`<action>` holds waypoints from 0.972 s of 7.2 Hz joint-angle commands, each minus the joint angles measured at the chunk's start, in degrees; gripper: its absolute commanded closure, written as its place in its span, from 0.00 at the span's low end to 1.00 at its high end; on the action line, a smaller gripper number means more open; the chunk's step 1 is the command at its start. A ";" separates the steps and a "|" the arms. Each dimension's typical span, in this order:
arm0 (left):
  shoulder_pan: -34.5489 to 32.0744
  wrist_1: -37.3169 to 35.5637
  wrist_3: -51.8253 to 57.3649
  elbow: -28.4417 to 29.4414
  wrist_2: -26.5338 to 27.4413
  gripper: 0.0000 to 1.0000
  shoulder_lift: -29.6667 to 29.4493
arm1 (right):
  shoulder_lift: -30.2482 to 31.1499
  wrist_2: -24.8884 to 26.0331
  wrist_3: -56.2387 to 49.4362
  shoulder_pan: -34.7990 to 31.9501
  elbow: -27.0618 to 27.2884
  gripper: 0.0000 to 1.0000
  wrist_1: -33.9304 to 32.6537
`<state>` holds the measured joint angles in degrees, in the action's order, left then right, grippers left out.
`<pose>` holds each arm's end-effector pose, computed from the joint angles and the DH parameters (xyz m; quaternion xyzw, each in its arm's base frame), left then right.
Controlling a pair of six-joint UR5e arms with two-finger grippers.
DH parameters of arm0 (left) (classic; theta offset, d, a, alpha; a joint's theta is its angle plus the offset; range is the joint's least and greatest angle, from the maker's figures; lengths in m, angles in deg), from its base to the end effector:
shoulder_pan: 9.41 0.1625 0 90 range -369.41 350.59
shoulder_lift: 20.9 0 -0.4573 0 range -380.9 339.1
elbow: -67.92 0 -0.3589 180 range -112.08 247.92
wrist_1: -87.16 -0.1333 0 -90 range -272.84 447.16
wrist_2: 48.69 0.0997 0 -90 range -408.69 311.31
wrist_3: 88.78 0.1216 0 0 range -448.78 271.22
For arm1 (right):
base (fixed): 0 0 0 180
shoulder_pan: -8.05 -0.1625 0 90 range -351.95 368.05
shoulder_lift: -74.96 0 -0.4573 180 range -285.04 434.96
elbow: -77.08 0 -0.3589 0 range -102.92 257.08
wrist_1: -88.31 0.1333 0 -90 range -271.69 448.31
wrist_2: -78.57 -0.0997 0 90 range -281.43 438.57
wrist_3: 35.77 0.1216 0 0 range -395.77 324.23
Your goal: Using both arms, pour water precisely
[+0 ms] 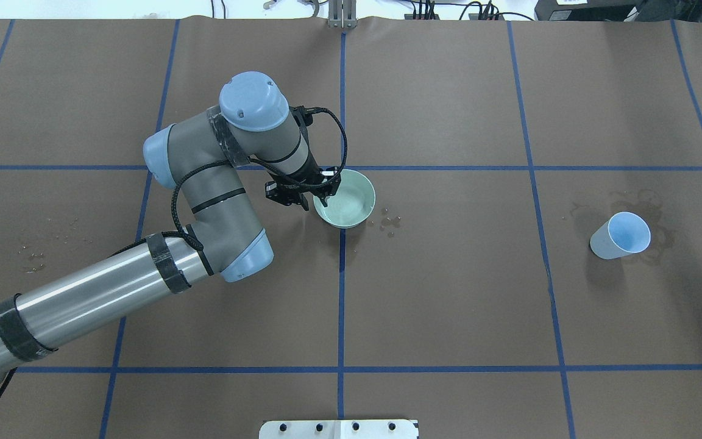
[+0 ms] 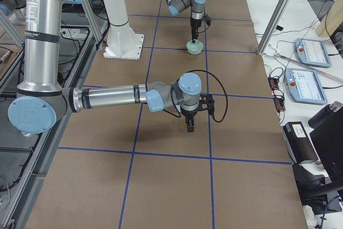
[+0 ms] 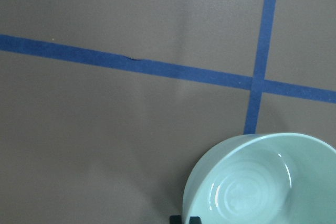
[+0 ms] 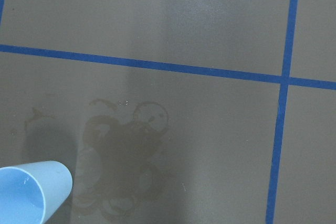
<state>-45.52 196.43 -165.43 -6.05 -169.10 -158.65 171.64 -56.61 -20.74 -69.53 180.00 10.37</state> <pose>0.5944 -0.5224 0.2698 -0.0413 0.4763 -0.0612 0.8762 -0.0455 -0.4253 0.6278 0.0526 -0.4033 -0.0403 0.9127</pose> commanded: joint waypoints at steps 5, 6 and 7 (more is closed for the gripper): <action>-3.96 -0.37 0.01 -21.74 -1.50 0.01 17.44 | 0.34 1.14 6.02 9.36 2.02 0.00 16.57; -4.05 -0.37 -0.08 -21.74 -1.50 0.01 17.52 | 2.61 2.71 16.51 13.21 1.76 0.00 26.60; -4.14 -0.37 -0.08 -21.74 -1.50 0.01 17.52 | 3.68 8.90 21.75 18.90 1.76 0.00 31.22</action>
<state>-49.54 196.06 -165.47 -27.60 -170.60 -141.35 173.69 -52.96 -6.85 -56.50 181.84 33.45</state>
